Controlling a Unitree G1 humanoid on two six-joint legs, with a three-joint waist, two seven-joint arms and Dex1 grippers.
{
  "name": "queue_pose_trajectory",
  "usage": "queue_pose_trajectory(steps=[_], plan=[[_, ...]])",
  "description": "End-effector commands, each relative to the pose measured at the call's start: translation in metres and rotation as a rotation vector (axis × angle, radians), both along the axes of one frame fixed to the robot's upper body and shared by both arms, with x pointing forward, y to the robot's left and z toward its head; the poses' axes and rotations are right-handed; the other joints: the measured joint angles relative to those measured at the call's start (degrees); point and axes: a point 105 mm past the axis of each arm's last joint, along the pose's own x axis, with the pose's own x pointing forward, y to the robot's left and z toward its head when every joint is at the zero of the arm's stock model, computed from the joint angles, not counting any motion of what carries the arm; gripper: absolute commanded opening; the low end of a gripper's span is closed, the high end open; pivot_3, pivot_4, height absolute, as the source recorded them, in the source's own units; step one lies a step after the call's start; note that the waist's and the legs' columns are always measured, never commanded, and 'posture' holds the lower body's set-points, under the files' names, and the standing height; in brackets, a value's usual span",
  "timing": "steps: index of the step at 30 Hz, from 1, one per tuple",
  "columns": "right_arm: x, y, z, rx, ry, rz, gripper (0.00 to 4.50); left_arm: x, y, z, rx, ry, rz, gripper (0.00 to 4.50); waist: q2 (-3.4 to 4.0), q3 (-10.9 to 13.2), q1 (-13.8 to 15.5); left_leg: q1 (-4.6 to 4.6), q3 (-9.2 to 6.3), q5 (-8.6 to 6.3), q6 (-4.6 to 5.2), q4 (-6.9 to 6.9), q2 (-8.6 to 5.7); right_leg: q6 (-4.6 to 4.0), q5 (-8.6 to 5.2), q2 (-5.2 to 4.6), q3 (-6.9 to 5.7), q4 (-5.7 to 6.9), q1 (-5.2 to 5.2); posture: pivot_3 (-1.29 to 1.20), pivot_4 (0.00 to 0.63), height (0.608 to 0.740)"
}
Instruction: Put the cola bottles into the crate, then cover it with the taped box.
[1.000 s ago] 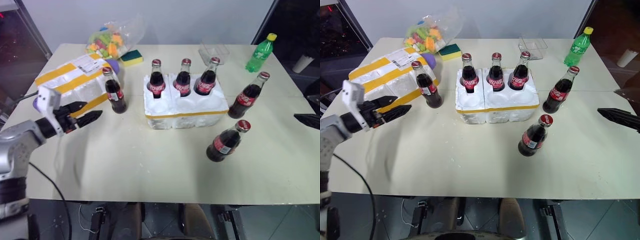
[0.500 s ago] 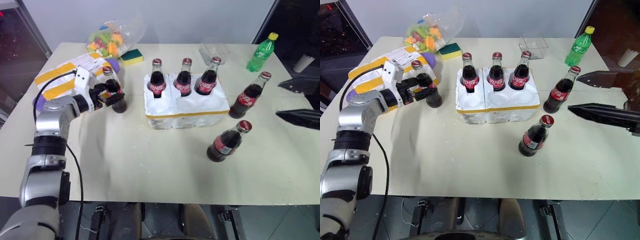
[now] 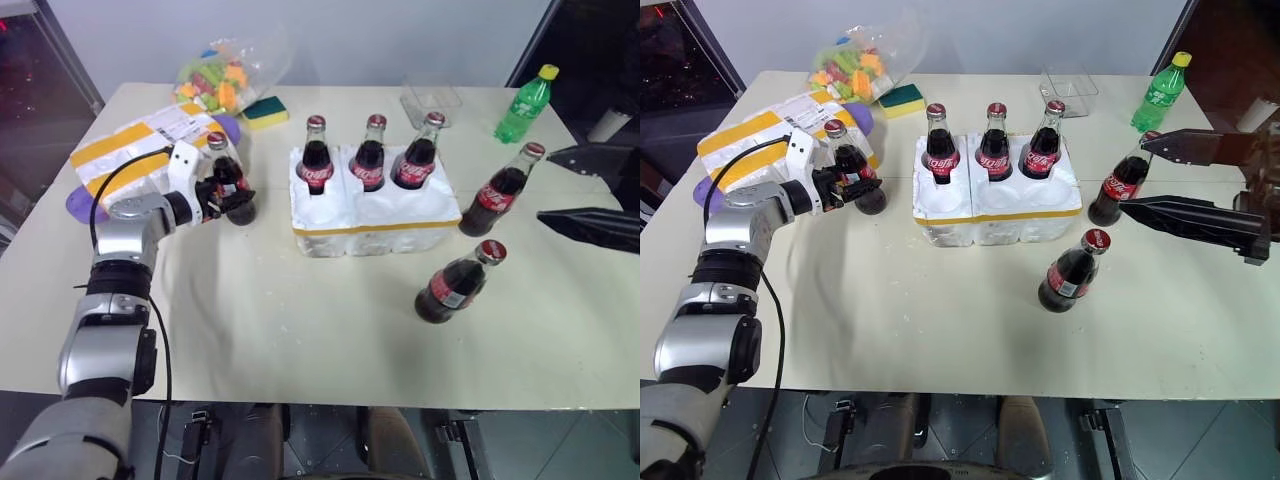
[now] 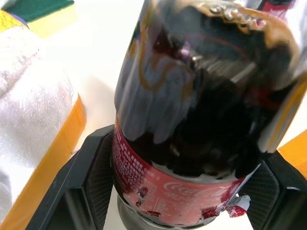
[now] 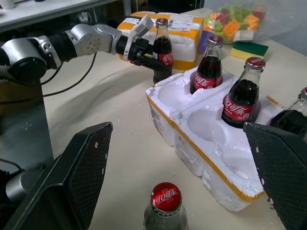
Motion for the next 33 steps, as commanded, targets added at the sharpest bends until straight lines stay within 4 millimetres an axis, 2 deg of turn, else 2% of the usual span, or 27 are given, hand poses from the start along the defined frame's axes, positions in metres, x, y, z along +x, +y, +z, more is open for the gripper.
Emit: queue_pose_trajectory(steps=[1, 3, 5, 8, 10, 15, 17, 19, 23, 29, 32, 33], plan=[[-0.005, 0.001, 0.004, -0.003, -0.032, 0.001, 4.50, -0.031, -0.015, 0.069, -0.081, -0.100, -0.261, 3.13, -0.12, 0.1, 0.0, -0.04, -0.02, 0.00, 0.00, 0.02, 0.00, -0.01, 0.00, 0.00, 0.00, 0.11, -0.07, 0.00, 0.150, 0.739], [-0.005, 0.000, 0.002, -0.002, -0.031, -0.013, 4.50, -0.058, -0.022, 0.086, -0.090, -0.050, -0.434, 3.13, -0.13, 0.1, -0.1, -0.06, -0.08, 0.00, 0.00, 0.01, 0.00, -0.02, -0.01, 0.04, -0.01, 0.19, -0.13, 0.00, 0.150, 0.739], [-0.004, -0.002, 0.001, 0.009, -0.031, -0.029, 4.50, -0.075, -0.031, 0.098, -0.084, -0.029, -0.562, 3.13, -0.12, 0.1, -0.1, -0.03, -0.07, 0.00, 0.00, 0.00, 0.01, -0.04, -0.02, 0.05, -0.01, 0.19, -0.11, 0.00, 0.150, 0.739], [-0.003, -0.004, -0.001, 0.020, -0.031, -0.051, 4.50, -0.076, -0.046, 0.116, -0.110, -0.037, -0.627, 3.13, -0.12, 0.1, 0.4, 0.05, -0.08, 0.00, 0.00, 0.11, 0.00, -0.03, -0.03, 0.04, -0.01, 0.19, 0.02, 0.00, 0.150, 0.739], [-0.002, -0.006, -0.005, 0.025, -0.031, -0.075, 4.50, -0.069, -0.065, 0.125, -0.125, -0.073, -0.658, 3.13, -0.12, 0.1, 1.2, 0.04, -0.12, 0.00, -0.01, 0.19, -0.01, -0.03, -0.04, 0.04, -0.04, 0.15, 0.11, 0.00, 0.150, 0.739], [-0.003, -0.008, -0.007, 0.043, -0.044, -0.118, 4.50, -0.037, -0.106, 0.114, -0.088, -0.121, -0.631, 3.13, -0.14, 0.1, 1.4, 0.03, -0.10, 0.01, 0.00, 0.30, -0.04, -0.02, -0.03, 0.02, -0.02, 0.08, 0.20, 0.00, 0.150, 0.739], [-0.005, -0.009, -0.007, 0.052, -0.046, -0.129, 4.50, -0.031, -0.118, 0.110, -0.104, -0.109, -0.636, 3.13, -0.15, 0.1, 1.1, 0.04, -0.11, 0.01, 0.01, 0.22, -0.04, -0.01, -0.03, 0.03, -0.03, 0.13, 0.10, 0.00, 0.150, 0.739], [-0.005, -0.011, -0.008, 0.056, -0.046, -0.150, 4.50, -0.025, -0.126, 0.097, -0.033, -0.118, -0.636, 3.13, -0.16, 0.2, 0.7, 0.02, -0.12, 0.01, 0.02, 0.11, -0.04, -0.02, -0.03, 0.04, -0.03, 0.19, 0.00, 0.00, 0.150, 0.739], [-0.007, -0.014, -0.013, 0.059, -0.039, -0.183, 4.50, -0.018, -0.131, 0.071, 0.117, -0.132, -0.643, 3.13, -0.16, 0.2, 0.2, 0.01, -0.11, 0.00, 0.05, 0.06, -0.04, 0.01, -0.05, 0.03, -0.03, 0.17, -0.02, 0.00, 0.150, 0.739], [-0.003, -0.021, -0.022, 0.057, -0.036, -0.244, 4.50, -0.019, -0.132, 0.048, 0.239, -0.135, -0.677, 3.13, -0.18, 0.2, 0.1, 0.01, -0.11, 0.00, 0.03, 0.21, -0.04, 0.01, -0.04, 0.03, -0.01, 0.15, 0.06, 0.00, 0.150, 0.739], [0.004, -0.026, -0.029, 0.045, -0.040, -0.288, 4.50, -0.018, -0.136, 0.039, 0.236, -0.115, -0.672, 4.37, -0.17, 0.2, 0.2, 0.02, -0.13, 0.00, 0.03, 0.20, -0.04, 0.01, -0.04, 0.03, -0.01, 0.18, 0.06, 0.00, 0.150, 0.739], [0.006, -0.028, -0.031, 0.042, -0.046, -0.305, 4.50, -0.018, -0.137, 0.036, 0.237, -0.111, -0.672, 4.48, -0.16, 0.2, 0.2, 0.02, -0.13, 0.00, 0.03, 0.20, -0.04, 0.01, -0.04, 0.03, -0.01, 0.19, 0.06, 0.00, 0.150, 0.739]])
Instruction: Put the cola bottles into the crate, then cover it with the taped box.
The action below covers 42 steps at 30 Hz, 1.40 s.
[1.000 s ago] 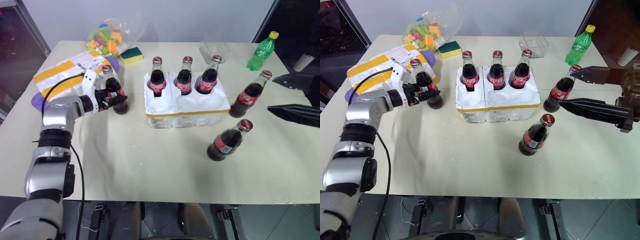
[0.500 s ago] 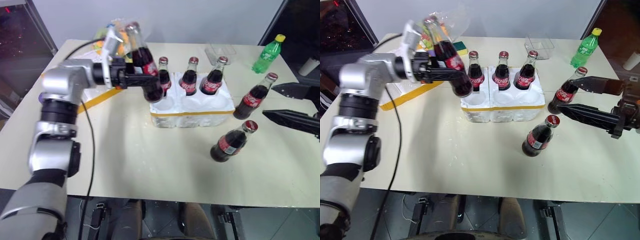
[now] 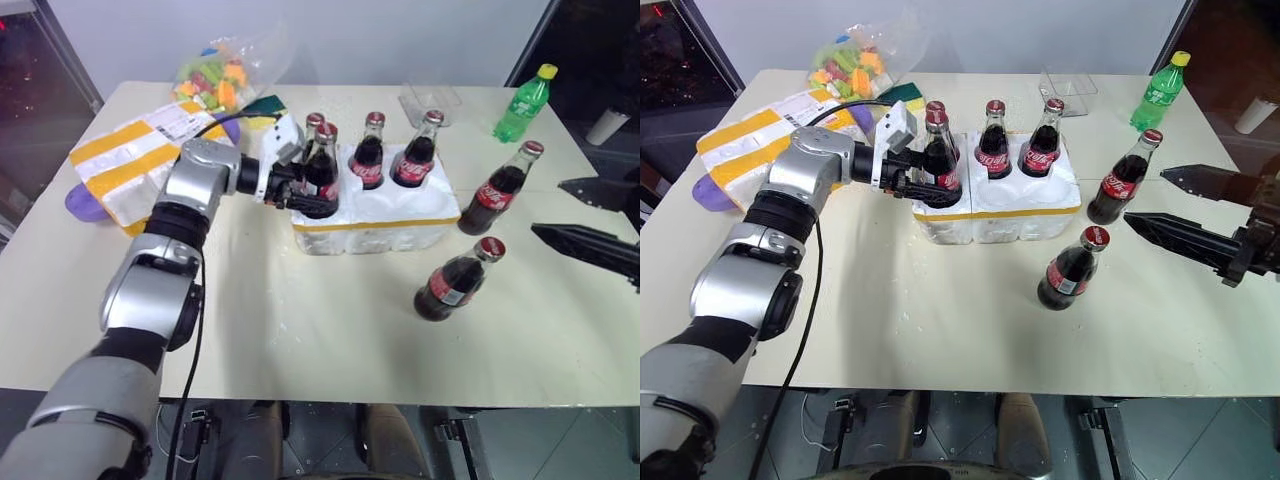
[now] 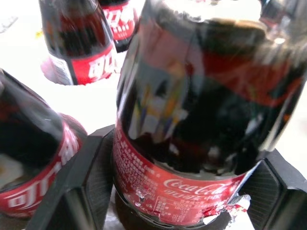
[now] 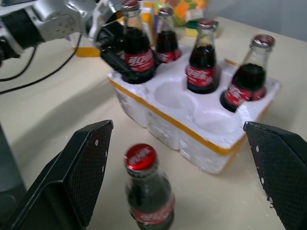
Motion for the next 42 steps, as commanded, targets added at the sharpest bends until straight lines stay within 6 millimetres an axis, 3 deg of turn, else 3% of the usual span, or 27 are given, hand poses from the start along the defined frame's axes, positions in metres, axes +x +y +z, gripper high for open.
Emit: queue_pose_trajectory(steps=[1, 6, 9, 14, 17, 21, 24, 31, 42], plan=[[0.005, -0.006, 0.003, -0.034, -0.062, -0.058, 4.50, 0.000, -0.002, 0.000, -0.004, -0.034, 0.000, 4.48, 0.01, 0.0, 0.0, 0.01, 0.00, 0.00, 0.00, -0.01, 0.00, 0.00, 0.00, 0.00, 0.00, 0.01, 0.00, 0.00, 0.150, 0.739], [0.008, -0.020, -0.017, -0.105, -0.052, -0.153, 4.50, -0.002, 0.004, 0.001, -0.037, -0.023, 0.016, 4.48, 0.01, 0.0, 0.0, 0.03, -0.02, 0.00, 0.00, -0.06, 0.00, 0.01, 0.00, 0.01, -0.01, 0.02, 0.00, 0.00, 0.150, 0.739], [-0.004, -0.026, -0.028, -0.107, -0.038, -0.191, 4.50, -0.009, 0.018, 0.020, -0.087, -0.041, 0.012, 4.48, 0.02, 0.0, 0.0, 0.02, -0.03, 0.00, 0.00, -0.06, -0.01, 0.01, 0.00, 0.01, -0.01, 0.04, 0.00, 0.00, 0.150, 0.739], [-0.026, -0.030, -0.054, -0.065, 0.019, -0.257, 4.50, -0.043, 0.051, 0.067, -0.178, -0.034, -0.018, 4.48, 0.04, 0.0, -0.3, 0.05, -0.06, 0.00, 0.00, -0.12, 0.01, 0.00, -0.01, 0.04, -0.01, 0.06, -0.02, 0.00, 0.150, 0.739], [-0.037, -0.017, -0.075, -0.030, 0.080, -0.238, 4.50, -0.079, 0.072, 0.082, -0.165, -0.004, -0.067, 4.48, 0.09, -0.1, -0.3, 0.14, -0.08, 0.00, 0.00, -0.10, 0.01, 0.00, -0.01, 0.03, -0.01, 0.05, 0.12, 0.00, 0.150, 0.739], [-0.039, 0.002, -0.095, -0.018, 0.104, -0.210, 4.50, -0.126, 0.077, 0.068, -0.069, 0.064, -0.177, 4.48, 0.24, -0.1, -0.3, 0.23, -0.06, -0.01, -0.01, -0.11, 0.02, -0.08, -0.06, 0.02, 0.00, 0.02, 0.21, 0.00, 0.150, 0.739], [-0.033, 0.011, -0.106, 0.034, 0.109, -0.198, 4.50, -0.143, 0.065, 0.052, -0.052, 0.083, -0.206, 4.48, 0.19, -0.2, 0.2, 0.27, -0.08, 0.00, -0.03, 0.02, 0.03, -0.28, -0.15, 0.01, -0.01, -0.07, 0.36, 0.00, 0.150, 0.739], [-0.012, 0.022, -0.119, 0.114, 0.136, -0.155, 4.50, -0.142, 0.038, 0.037, -0.106, 0.083, -0.199, 4.48, 0.16, -0.2, 0.1, 0.36, -0.07, 0.01, -0.02, 0.05, 0.03, -0.31, -0.16, 0.00, -0.02, -0.16, 0.53, 0.00, 0.150, 0.739], [0.019, 0.042, -0.140, 0.139, 0.149, -0.108, 4.50, -0.136, 0.025, 0.036, -0.131, 0.067, -0.219, 4.48, 0.17, -0.2, -0.1, 0.44, -0.06, 0.01, -0.01, 0.01, 0.03, -0.29, -0.17, 0.02, -0.01, -0.13, 0.54, 0.00, 0.150, 0.739]])
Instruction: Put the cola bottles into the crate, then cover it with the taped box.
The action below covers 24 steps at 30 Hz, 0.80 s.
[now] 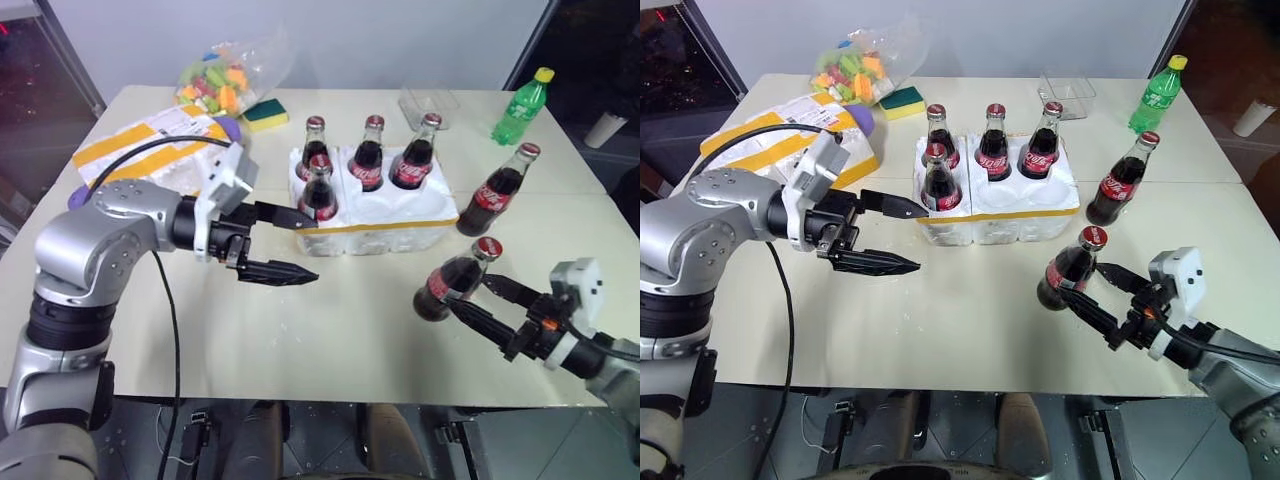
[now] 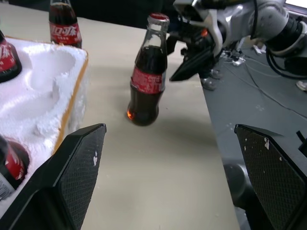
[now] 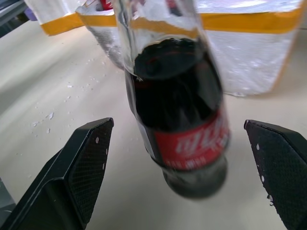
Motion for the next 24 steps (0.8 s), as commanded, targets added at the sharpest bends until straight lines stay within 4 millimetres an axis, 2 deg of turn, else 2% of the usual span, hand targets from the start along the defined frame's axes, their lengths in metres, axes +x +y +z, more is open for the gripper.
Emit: queue_pose_trajectory(steps=[1, 3, 6, 8, 11, 14, 16, 19, 21, 24], plan=[[0.010, 0.002, -0.006, -0.020, -0.019, -0.021, 4.50, -0.002, -0.006, 0.006, -0.006, -0.038, -0.028, 4.48, 0.00, 0.0, 0.1, 0.00, 0.00, 0.00, 0.00, -0.01, 0.00, 0.00, 0.00, 0.00, 0.00, 0.00, 0.00, 0.00, 0.150, 0.739], [0.016, 0.001, -0.007, -0.013, -0.025, -0.042, 4.50, -0.001, -0.006, 0.004, -0.004, -0.038, -0.028, 4.48, 0.00, 0.0, 0.2, -0.02, -0.01, 0.00, 0.00, -0.02, 0.00, 0.00, 0.00, 0.00, 0.00, 0.00, -0.01, 0.00, 0.150, 0.739], [0.016, 0.001, 0.004, 0.018, -0.061, -0.026, 3.64, -0.001, -0.005, 0.003, -0.003, -0.038, -0.024, 4.50, 0.01, 0.0, 0.1, -0.03, 0.00, 0.00, 0.00, -0.02, 0.00, 0.01, 0.00, 0.00, 0.00, 0.00, -0.02, 0.00, 0.150, 0.739], [0.010, 0.005, 0.019, 0.038, -0.103, 0.013, 2.79, 0.000, -0.004, 0.003, -0.004, -0.036, -0.017, 4.50, 0.01, 0.0, 0.1, -0.03, -0.01, 0.00, 0.00, -0.02, 0.00, 0.02, 0.01, 0.00, 0.00, 0.01, -0.03, 0.00, 0.150, 0.739], [0.000, 0.014, 0.053, 0.096, -0.188, 0.108, 2.79, 0.002, -0.001, 0.002, -0.004, -0.034, 0.006, 4.50, 0.09, 0.1, 0.1, -0.05, -0.01, 0.00, 0.00, -0.03, 0.00, 0.03, 0.01, 0.00, 0.00, 0.01, -0.05, 0.00, 0.150, 0.739], [0.000, 0.023, 0.085, 0.119, -0.256, 0.205, 2.79, 0.005, 0.003, 0.002, -0.011, -0.034, 0.038, 4.50, 0.17, 0.1, -0.5, -0.03, 0.03, 0.00, 0.01, -0.01, 0.00, 0.02, 0.01, 0.00, 0.04, 0.04, -0.07, 0.00, 0.150, 0.739], [0.011, 0.031, 0.107, 0.105, -0.308, 0.252, 2.79, 0.008, 0.008, 0.004, -0.022, -0.034, 0.073, 4.50, 0.17, 0.1, -0.5, 0.04, 0.01, 0.00, 0.01, -0.02, 0.01, 0.01, 0.02, 0.02, 0.04, 0.08, -0.05, 0.00, 0.150, 0.739], [0.036, 0.042, 0.129, 0.081, -0.362, 0.269, 2.79, 0.013, 0.015, 0.005, -0.025, -0.043, 0.120, 4.50, 0.17, 0.1, -0.4, 0.05, 0.02, 0.00, 0.01, -0.05, 0.03, 0.01, 0.01, 0.03, 0.03, 0.08, -0.09, 0.00, 0.150, 0.739], [0.062, 0.053, 0.138, 0.065, -0.385, 0.252, 2.79, 0.016, 0.019, 0.007, -0.032, -0.053, 0.151, 4.50, 0.14, 0.1, -0.3, 0.01, 0.01, 0.00, 0.01, -0.06, 0.02, 0.02, 0.01, 0.03, 0.02, 0.06, -0.10, 0.00, 0.150, 0.739], [0.098, 0.065, 0.141, 0.044, -0.393, 0.216, 2.79, 0.017, 0.021, 0.009, -0.042, -0.067, 0.174, 4.50, 0.14, 0.1, -0.2, -0.13, 0.05, 0.00, 0.01, -0.07, 0.01, 0.02, 0.02, 0.02, 0.03, 0.05, -0.27, 0.00, 0.150, 0.739]])
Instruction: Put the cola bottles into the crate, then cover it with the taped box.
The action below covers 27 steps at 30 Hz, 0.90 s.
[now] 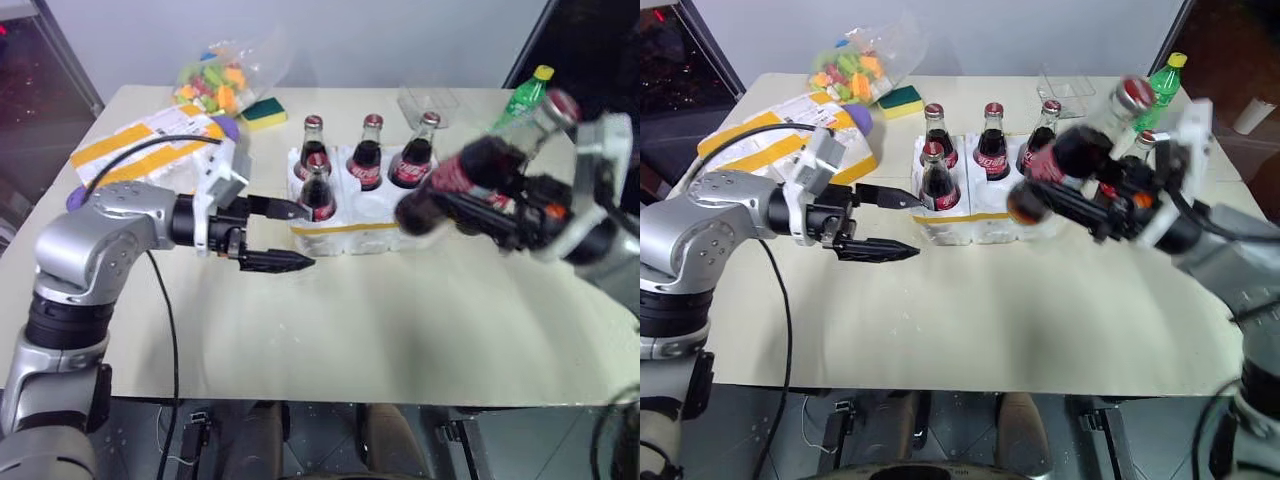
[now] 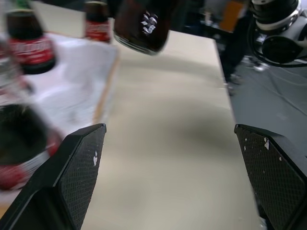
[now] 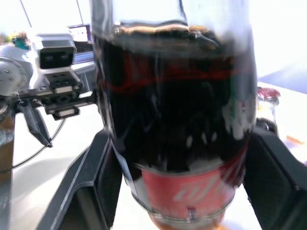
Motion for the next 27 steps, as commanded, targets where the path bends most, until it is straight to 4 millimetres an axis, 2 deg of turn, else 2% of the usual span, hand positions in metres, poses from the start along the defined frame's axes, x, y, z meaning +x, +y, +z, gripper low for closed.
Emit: queue_pose_trajectory(steps=[1, 3, 5, 9, 11, 14, 17, 22, 27], plan=[[0.037, 0.008, 0.005, -0.011, -0.030, -0.065, 2.79, -0.001, 0.005, 0.011, -0.023, -0.059, 0.027, 4.50, -0.01, 0.0, 0.2, -0.11, -0.04, 0.00, 0.00, 0.01, 0.00, 0.05, 0.03, 0.00, -0.02, 0.05, -0.08, 0.00, 0.150, 0.739], [0.053, 0.013, 0.000, -0.020, -0.007, -0.072, 2.79, -0.002, 0.004, 0.011, -0.027, -0.063, 0.033, 4.50, -0.01, 0.0, 0.4, -0.27, -0.04, 0.01, 0.00, -0.02, -0.01, 0.20, 0.11, 0.01, -0.03, 0.07, -0.26, 0.00, 0.150, 0.739], [0.062, 0.020, -0.015, -0.068, 0.033, -0.055, 2.79, -0.004, 0.004, 0.011, -0.032, -0.068, 0.040, 4.50, -0.01, 0.0, 0.5, -0.35, -0.04, 0.00, 0.00, -0.05, -0.03, 0.22, 0.12, 0.00, -0.04, 0.06, -0.31, 0.00, 0.150, 0.739], [0.069, 0.028, -0.055, -0.241, 0.111, -0.017, 2.79, -0.006, 0.006, 0.012, -0.036, -0.076, 0.063, 4.50, -0.03, 0.0, -0.1, -0.37, -0.01, -0.02, 0.04, -0.05, -0.03, 0.23, 0.12, -0.01, -0.03, 0.05, -0.37, 0.00, 0.150, 0.739], [0.072, 0.027, -0.067, -0.298, 0.119, -0.026, 2.79, -0.006, 0.008, 0.012, -0.034, -0.079, 0.074, 4.50, -0.02, 0.0, -0.4, -0.19, 0.01, -0.02, 0.03, -0.05, -0.03, 0.23, 0.12, -0.01, -0.02, 0.13, -0.28, 0.00, 0.150, 0.739], [0.075, 0.026, -0.069, -0.314, 0.121, -0.042, 2.79, -0.006, 0.009, 0.012, -0.034, -0.081, 0.087, 4.50, -0.02, 0.0, -0.6, 0.15, -0.01, 0.00, 0.01, -0.06, -0.02, 0.21, 0.11, 0.02, -0.02, 0.15, 0.05, 0.00, 0.150, 0.739], [0.070, 0.022, -0.059, -0.288, 0.111, -0.043, 2.79, -0.006, 0.010, 0.013, -0.034, -0.085, 0.091, 4.50, -0.10, -0.1, -0.7, 0.50, -0.02, 0.00, 0.00, -0.02, -0.02, 0.01, 0.01, 0.02, -0.02, 0.08, 0.45, 0.00, 0.150, 0.739], [0.059, 0.020, -0.059, -0.284, 0.119, -0.021, 2.79, -0.003, 0.009, 0.014, -0.032, -0.091, 0.092, 4.50, 0.02, 0.0, 0.5, -0.19, -0.07, 0.01, 0.00, -0.02, -0.02, 0.23, 0.12, 0.01, -0.03, 0.18, -0.24, 0.00, 0.150, 0.739], [0.074, 0.021, -0.074, -0.291, 0.162, -0.063, 2.79, -0.001, 0.005, 0.015, -0.035, -0.098, 0.074, 4.50, 0.02, 0.0, 0.3, -0.35, -0.02, 0.00, 0.00, -0.10, -0.03, 0.23, 0.12, 0.00, -0.04, 0.06, -0.38, 0.00, 0.150, 0.739]])
